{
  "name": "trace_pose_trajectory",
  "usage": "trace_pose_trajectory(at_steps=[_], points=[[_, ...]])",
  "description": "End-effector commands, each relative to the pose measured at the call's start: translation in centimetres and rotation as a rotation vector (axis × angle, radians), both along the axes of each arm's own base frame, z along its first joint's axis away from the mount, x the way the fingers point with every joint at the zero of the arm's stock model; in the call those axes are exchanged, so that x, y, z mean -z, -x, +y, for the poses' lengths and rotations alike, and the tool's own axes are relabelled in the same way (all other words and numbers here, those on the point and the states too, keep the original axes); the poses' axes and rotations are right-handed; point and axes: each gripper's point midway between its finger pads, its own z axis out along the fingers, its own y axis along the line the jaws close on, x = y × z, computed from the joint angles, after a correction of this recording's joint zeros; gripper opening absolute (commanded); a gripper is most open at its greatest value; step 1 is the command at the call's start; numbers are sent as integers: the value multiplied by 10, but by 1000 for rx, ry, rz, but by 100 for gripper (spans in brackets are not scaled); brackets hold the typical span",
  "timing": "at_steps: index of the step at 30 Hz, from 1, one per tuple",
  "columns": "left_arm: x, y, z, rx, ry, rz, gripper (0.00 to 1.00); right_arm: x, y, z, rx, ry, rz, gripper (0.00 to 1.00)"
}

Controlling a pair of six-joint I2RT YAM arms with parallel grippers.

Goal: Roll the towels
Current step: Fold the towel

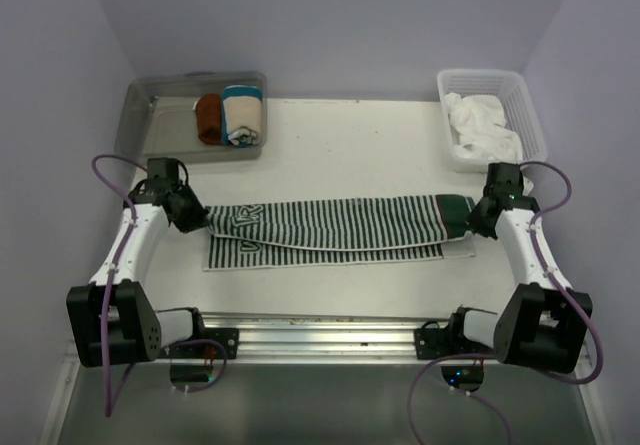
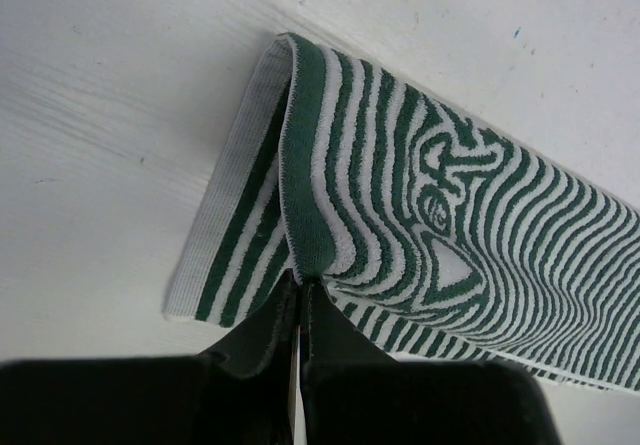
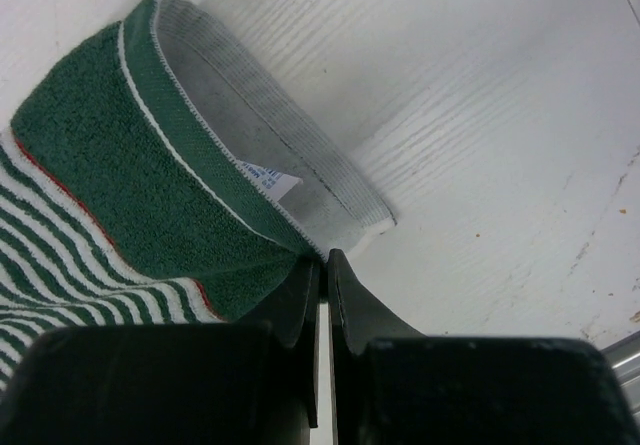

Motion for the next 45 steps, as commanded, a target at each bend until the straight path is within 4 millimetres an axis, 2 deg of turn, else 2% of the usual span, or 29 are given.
trace_pose_trajectory(at_steps=[1, 5, 12, 15, 28, 35, 43, 44, 45], points=[[-1, 2, 1, -14, 0, -9, 0, -9, -2, 2, 19, -14, -64, 0], [-5, 3, 1, -21, 3, -20, 0, -12, 2, 0, 25, 0, -79, 0], [-24, 4, 4, -35, -14, -55, 0, -24, 4, -3, 33, 23, -99, 0], [-24, 7, 4, -31, -14, -40, 0, -24, 7, -5, 36, 32, -99, 0], [-11, 20, 4, -37, -16, -1, 0, -6, 19, -1, 56, 13, -63, 0], [9, 31, 2, -48, -8, 39, 0, 11, 21, 0, 58, 2, -32, 0], [30, 39, 4, -61, -13, 94, 0, 18, 20, 0, 66, -4, -15, 0], [29, 37, 4, -61, -13, 91, 17, 19, 19, 2, 59, -15, -15, 14], [30, 37, 4, -62, -15, 96, 31, 20, 19, 3, 57, -16, -12, 23]])
